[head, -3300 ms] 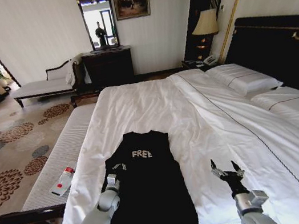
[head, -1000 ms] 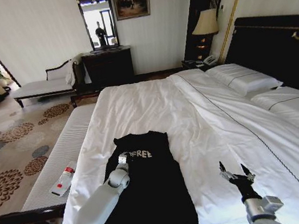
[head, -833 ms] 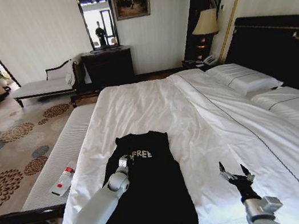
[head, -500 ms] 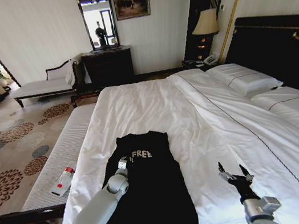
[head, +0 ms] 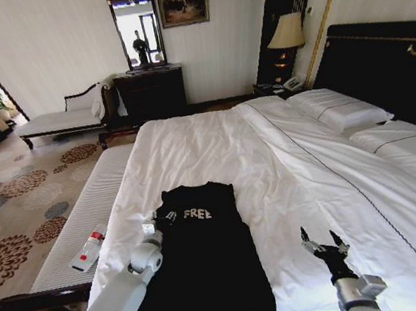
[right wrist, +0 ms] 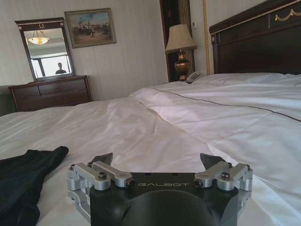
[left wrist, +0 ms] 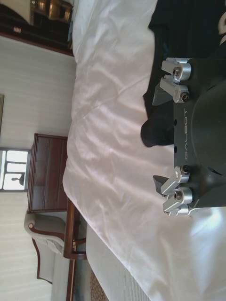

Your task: Fold the clothes on the bed.

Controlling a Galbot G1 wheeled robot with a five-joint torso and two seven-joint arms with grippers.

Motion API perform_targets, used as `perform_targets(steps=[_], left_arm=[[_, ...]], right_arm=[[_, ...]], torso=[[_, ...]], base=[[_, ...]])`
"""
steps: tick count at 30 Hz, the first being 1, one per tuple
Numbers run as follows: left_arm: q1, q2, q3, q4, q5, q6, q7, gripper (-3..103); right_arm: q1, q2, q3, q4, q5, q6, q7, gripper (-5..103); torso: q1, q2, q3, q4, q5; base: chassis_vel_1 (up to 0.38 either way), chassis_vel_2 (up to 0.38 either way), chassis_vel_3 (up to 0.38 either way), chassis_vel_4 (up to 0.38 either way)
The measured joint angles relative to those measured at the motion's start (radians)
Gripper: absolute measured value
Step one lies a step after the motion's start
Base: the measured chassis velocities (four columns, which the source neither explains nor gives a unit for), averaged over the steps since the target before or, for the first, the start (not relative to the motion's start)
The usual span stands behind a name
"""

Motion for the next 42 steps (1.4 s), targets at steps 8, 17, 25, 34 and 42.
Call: perform_targets(steps=[8, 17, 25, 34, 42], left_arm=[[-0.192, -0.089, 0.021, 0.309, -0.023, -0.026, 0.078, 100], [-0.27, -0.15, 0.067, 0.456, -0.086, -0.037, 0.161, 101], [-0.317, -0.189, 0.075, 0.519, -0.114, -0.041, 0.194, 96], [-0.344, -0.212, 0.075, 0.573, -0.12, -0.037, 0.196, 91], [-0.369, -0.236, 0.068, 0.631, -0.125, -0.021, 0.19, 79]], right_arm=[[-0.024, 0.0, 0.023, 0.036, -0.007, -0.006, 0.002, 100], [-0.039, 0.0, 0.043, 0.07, -0.005, -0.017, 0.006, 100], [-0.053, 0.007, 0.05, 0.085, -0.005, -0.022, 0.006, 100], [-0.058, 0.006, 0.058, 0.093, -0.001, -0.022, 0.007, 100], [-0.062, -0.001, 0.07, 0.103, 0.036, -0.034, 0.007, 100]], torso=[[0.0, 0.0, 0.0, -0.0003, 0.0], [0.0, 0.0, 0.0, -0.0002, 0.0001], [0.0, 0.0, 0.0, -0.0003, 0.0002], [0.0, 0.0, 0.0, -0.0002, 0.0002], [0.0, 0.0, 0.0, -0.0001, 0.0003]], base=[[0.0, 0.0, 0.0, 0.0], [0.0, 0.0, 0.0, 0.0], [0.0, 0.0, 0.0, 0.0], [0.0, 0.0, 0.0, 0.0], [0.0, 0.0, 0.0, 0.0]])
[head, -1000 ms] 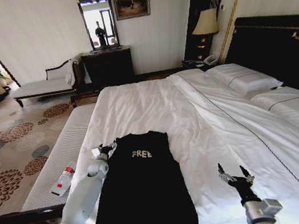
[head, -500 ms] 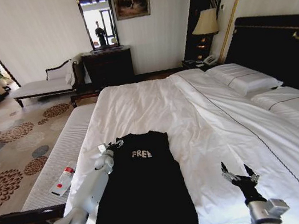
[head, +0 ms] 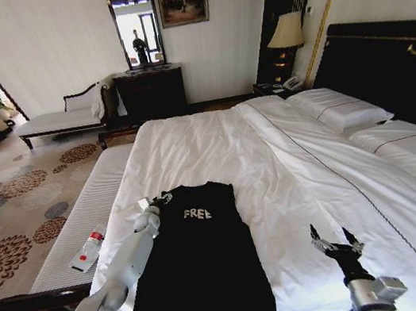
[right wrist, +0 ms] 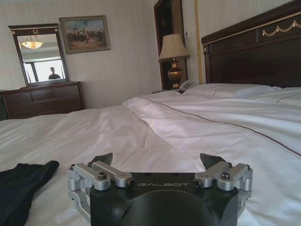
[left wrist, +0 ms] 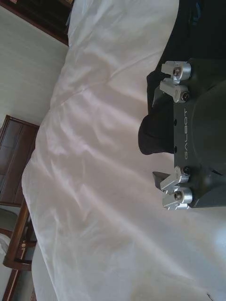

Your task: Fold the clothes on the bed.

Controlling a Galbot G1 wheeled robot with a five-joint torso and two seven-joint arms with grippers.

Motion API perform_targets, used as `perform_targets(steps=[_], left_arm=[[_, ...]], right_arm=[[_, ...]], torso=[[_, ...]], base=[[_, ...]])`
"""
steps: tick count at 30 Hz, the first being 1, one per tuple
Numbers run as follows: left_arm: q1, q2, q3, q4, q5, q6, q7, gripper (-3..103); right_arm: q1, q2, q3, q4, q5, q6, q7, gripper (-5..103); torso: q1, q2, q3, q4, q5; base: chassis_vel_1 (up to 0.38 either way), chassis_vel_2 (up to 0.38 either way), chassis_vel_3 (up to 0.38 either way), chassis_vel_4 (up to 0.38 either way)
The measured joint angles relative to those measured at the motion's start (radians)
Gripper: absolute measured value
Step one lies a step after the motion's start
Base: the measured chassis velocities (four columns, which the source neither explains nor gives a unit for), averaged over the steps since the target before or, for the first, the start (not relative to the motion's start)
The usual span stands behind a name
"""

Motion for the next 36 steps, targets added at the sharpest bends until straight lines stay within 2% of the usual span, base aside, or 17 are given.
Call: perform_targets(steps=[2, 4, 8, 10, 14, 16, 20, 28, 31, 33, 34, 35, 36], left_arm=[[-0.013, -0.009, -0.001, 0.025, -0.007, 0.011, 0.002, 68], [-0.02, -0.014, 0.0, 0.039, -0.006, 0.014, 0.006, 68], [-0.047, -0.034, 0.005, 0.08, 0.0, 0.015, 0.021, 45], [-0.051, -0.038, 0.005, 0.085, 0.0, 0.015, 0.022, 45], [-0.065, -0.051, 0.005, 0.104, 0.0, 0.015, 0.023, 24], [-0.067, -0.051, 0.005, 0.108, 0.0, 0.015, 0.023, 24], [-0.068, -0.046, 0.005, 0.111, -0.004, 0.015, 0.021, 3], [-0.05, -0.009, 0.003, 0.079, -0.012, 0.017, 0.005, 2], [-0.022, 0.024, 0.0, 0.041, -0.022, 0.023, -0.008, 2], [-0.009, 0.04, -0.001, 0.025, -0.023, 0.025, -0.012, 2], [-0.008, 0.042, -0.001, 0.024, -0.023, 0.025, -0.013, 2], [-0.008, 0.042, -0.001, 0.024, -0.023, 0.025, -0.013, 2], [-0.004, 0.046, -0.001, 0.022, -0.022, 0.026, -0.014, 2]], right_arm=[[0.0, -0.007, 0.014, 0.003, 0.025, -0.008, 0.0, 100], [0.0, -0.01, 0.022, 0.003, 0.029, -0.009, 0.0, 100], [-0.001, -0.016, 0.034, 0.004, 0.04, -0.011, 0.0, 100], [-0.001, -0.015, 0.034, 0.004, 0.04, -0.011, 0.0, 100], [0.002, -0.007, 0.023, 0.003, 0.031, -0.011, 0.001, 100], [0.003, -0.006, 0.021, 0.003, 0.03, -0.011, 0.001, 100], [0.008, -0.014, 0.014, -0.007, 0.027, -0.013, 0.002, 100], [0.047, -0.089, -0.01, -0.01, 0.069, -0.066, 0.023, 100], [0.137, -0.189, -0.053, -0.011, 0.165, -0.168, 0.055, 100], [0.24, -0.305, -0.118, -0.056, 0.244, -0.222, 0.086, 100], [0.263, -0.334, -0.134, -0.072, 0.258, -0.232, 0.09, 100], [0.263, -0.334, -0.134, -0.072, 0.258, -0.232, 0.09, 100], [0.371, -0.443, -0.199, -0.148, 0.31, -0.268, 0.103, 100]], torso=[[0.0, 0.0, 0.0, 0.0, -0.0001], [0.0, 0.0, 0.0, 0.0, 0.0], [0.0, 0.0, 0.0, 0.0, 0.0], [0.0, 0.0, 0.0, -0.0001, 0.0], [0.0, 0.0, 0.0, -0.0001, 0.0001], [0.0, 0.0, 0.0, -0.0001, 0.0], [0.0, 0.0, 0.0, -0.0001, 0.0], [0.0, 0.0, 0.0, -0.0003, -0.0001], [0.0, 0.0, 0.0, -0.0003, 0.0001], [0.0, 0.0, 0.0, -0.0003, 0.0003], [0.0, 0.0, 0.0, -0.0002, 0.0004], [0.0, 0.0, 0.0, -0.0002, 0.0004], [0.0, 0.0, 0.0, 0.0015, 0.0002]], base=[[0.0, 0.0, 0.0, 0.0], [0.0, 0.0, 0.0, 0.0], [0.0, 0.0, 0.0, 0.0], [0.0, 0.0, 0.0, 0.0], [0.0, 0.0, 0.0, 0.0], [0.0, 0.0, 0.0, 0.0], [0.0, 0.0, 0.0, 0.0], [0.0, 0.0, 0.0, 0.0], [0.0, 0.0, 0.0, 0.0], [0.0, 0.0, 0.0, 0.0], [0.0, 0.0, 0.0, 0.0], [0.0, 0.0, 0.0, 0.0], [0.0, 0.0, 0.0, 0.0]])
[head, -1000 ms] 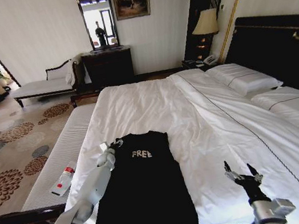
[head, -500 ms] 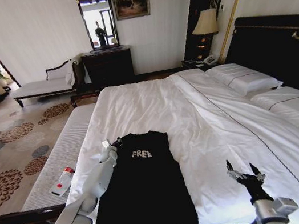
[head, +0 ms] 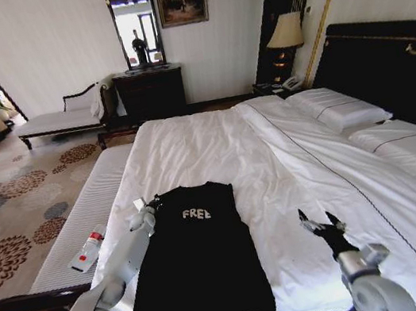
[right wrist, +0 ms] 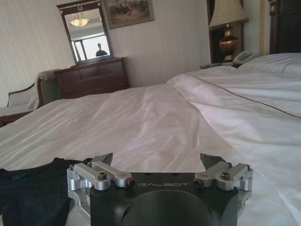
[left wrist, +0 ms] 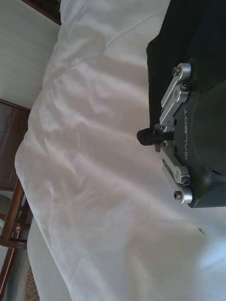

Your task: Fold the clothes on the bed.

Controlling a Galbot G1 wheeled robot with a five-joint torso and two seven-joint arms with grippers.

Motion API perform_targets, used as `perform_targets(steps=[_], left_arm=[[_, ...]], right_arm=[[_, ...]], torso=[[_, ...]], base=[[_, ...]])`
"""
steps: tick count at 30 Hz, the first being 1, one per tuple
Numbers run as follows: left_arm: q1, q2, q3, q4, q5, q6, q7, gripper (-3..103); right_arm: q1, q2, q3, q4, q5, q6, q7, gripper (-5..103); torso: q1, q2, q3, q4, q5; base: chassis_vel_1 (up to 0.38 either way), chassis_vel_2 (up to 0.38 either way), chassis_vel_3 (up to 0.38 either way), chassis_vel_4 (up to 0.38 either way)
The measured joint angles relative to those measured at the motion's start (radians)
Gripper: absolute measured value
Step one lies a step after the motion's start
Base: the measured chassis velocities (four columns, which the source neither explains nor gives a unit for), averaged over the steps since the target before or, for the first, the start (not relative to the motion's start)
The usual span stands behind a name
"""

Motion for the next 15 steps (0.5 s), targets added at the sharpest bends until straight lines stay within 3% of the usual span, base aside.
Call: perform_targets(steps=[5, 6, 8, 11, 15], left_arm=[[-0.002, -0.005, 0.006, -0.001, 0.007, 0.0, -0.004, 2], [-0.002, -0.005, 0.006, -0.001, 0.007, 0.0, -0.004, 2], [-0.008, -0.01, 0.011, 0.004, 0.011, -0.001, -0.004, 2], [-0.015, -0.021, 0.017, 0.011, 0.016, -0.001, -0.008, 2], [-0.019, -0.03, 0.022, 0.012, 0.019, -0.001, -0.013, 2]], right_arm=[[0.315, -0.141, -0.184, -0.15, 0.271, -0.123, 0.021, 100], [0.315, -0.141, -0.184, -0.15, 0.271, -0.123, 0.021, 100], [0.458, -0.156, -0.288, -0.239, 0.34, -0.148, 0.012, 100], [0.641, -0.136, -0.444, -0.415, 0.407, -0.169, -0.02, 100], [0.769, -0.097, -0.548, -0.53, 0.399, -0.173, -0.053, 100]], torso=[[0.0, 0.0, 0.0, -0.0019, -0.0003], [0.0, 0.0, 0.0, -0.0019, -0.0003], [0.0, 0.0, 0.0, -0.0009, -0.0003], [0.0, 0.0, 0.0, -0.0013, -0.0001], [0.001, 0.0, 0.0, -0.0015, -0.0003]], base=[[0.0, 0.0, 0.0, 0.0], [0.0, 0.0, 0.0, 0.0], [0.0, 0.0, 0.0, 0.0], [0.0, 0.0, 0.0, 0.0], [0.0, 0.0, 0.0, 0.0]])
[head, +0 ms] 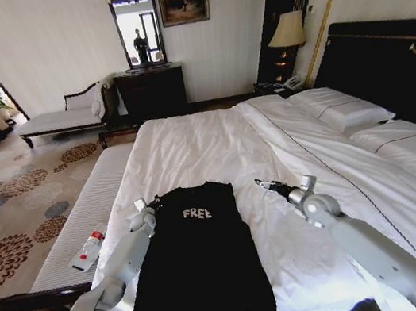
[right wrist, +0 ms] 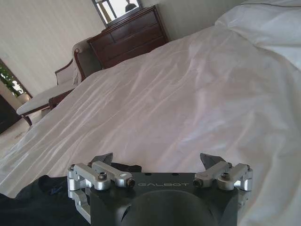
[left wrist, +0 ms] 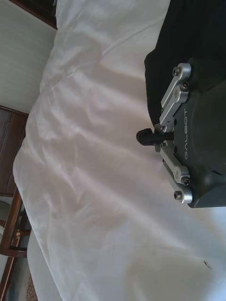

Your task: Fold the clothes on the bed.

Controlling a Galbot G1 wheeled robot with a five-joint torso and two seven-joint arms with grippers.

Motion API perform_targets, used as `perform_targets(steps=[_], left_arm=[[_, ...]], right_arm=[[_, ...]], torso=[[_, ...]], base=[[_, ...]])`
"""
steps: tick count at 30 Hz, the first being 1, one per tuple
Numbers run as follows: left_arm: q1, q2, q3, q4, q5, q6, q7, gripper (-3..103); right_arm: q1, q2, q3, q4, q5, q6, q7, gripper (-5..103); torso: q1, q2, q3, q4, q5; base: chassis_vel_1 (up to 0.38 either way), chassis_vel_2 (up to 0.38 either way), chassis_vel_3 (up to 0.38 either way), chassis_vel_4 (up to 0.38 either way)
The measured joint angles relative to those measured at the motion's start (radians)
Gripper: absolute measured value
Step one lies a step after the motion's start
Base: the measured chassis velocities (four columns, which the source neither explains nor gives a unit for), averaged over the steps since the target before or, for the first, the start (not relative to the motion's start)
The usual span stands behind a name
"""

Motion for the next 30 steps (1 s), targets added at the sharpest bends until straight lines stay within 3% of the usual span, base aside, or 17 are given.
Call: perform_targets(steps=[6, 13, 19, 23, 25, 30], left_arm=[[-0.007, -0.001, 0.019, 0.003, 0.005, 0.0, -0.006, 2], [-0.018, 0.003, 0.045, -0.001, 0.0, 0.001, -0.006, 2], [-0.036, 0.003, 0.075, 0.003, -0.016, 0.003, -0.003, 2], [-0.057, -0.011, 0.104, 0.02, -0.024, 0.004, 0.002, 2], [-0.06, -0.014, 0.109, 0.023, -0.025, 0.004, 0.004, 2], [-0.071, -0.015, 0.142, 0.007, -0.042, 0.005, 0.005, 2]], right_arm=[[0.132, 0.109, -0.086, -0.205, -0.041, -0.006, -0.068, 100], [0.15, 0.156, -0.082, -0.315, -0.064, -0.02, -0.141, 103], [0.167, 0.189, -0.078, -0.365, -0.088, -0.02, -0.186, 93], [0.199, 0.233, -0.092, -0.424, -0.108, -0.017, -0.213, 80], [0.204, 0.242, -0.092, -0.436, -0.111, -0.015, -0.216, 80], [0.232, 0.296, -0.077, -0.523, -0.15, 0.017, -0.22, 97]], torso=[[0.0, 0.0, 0.0, 0.0004, -0.0001], [0.0, 0.0, 0.0, -0.0002, -0.0001], [-0.001, 0.0, 0.0, 0.0, -0.0002], [0.0, 0.0, 0.0, 0.0, -0.0001], [0.0, 0.0, 0.0, 0.0, -0.0002], [0.0, 0.0, 0.0, 0.0001, -0.0001]], base=[[0.0, 0.0, 0.0, 0.0], [0.0, 0.0, 0.0, 0.0], [0.0, 0.0, 0.0, 0.0], [0.0, 0.0, 0.0, 0.0], [0.0, 0.0, 0.0, 0.0], [0.0, 0.0, 0.0, 0.0]])
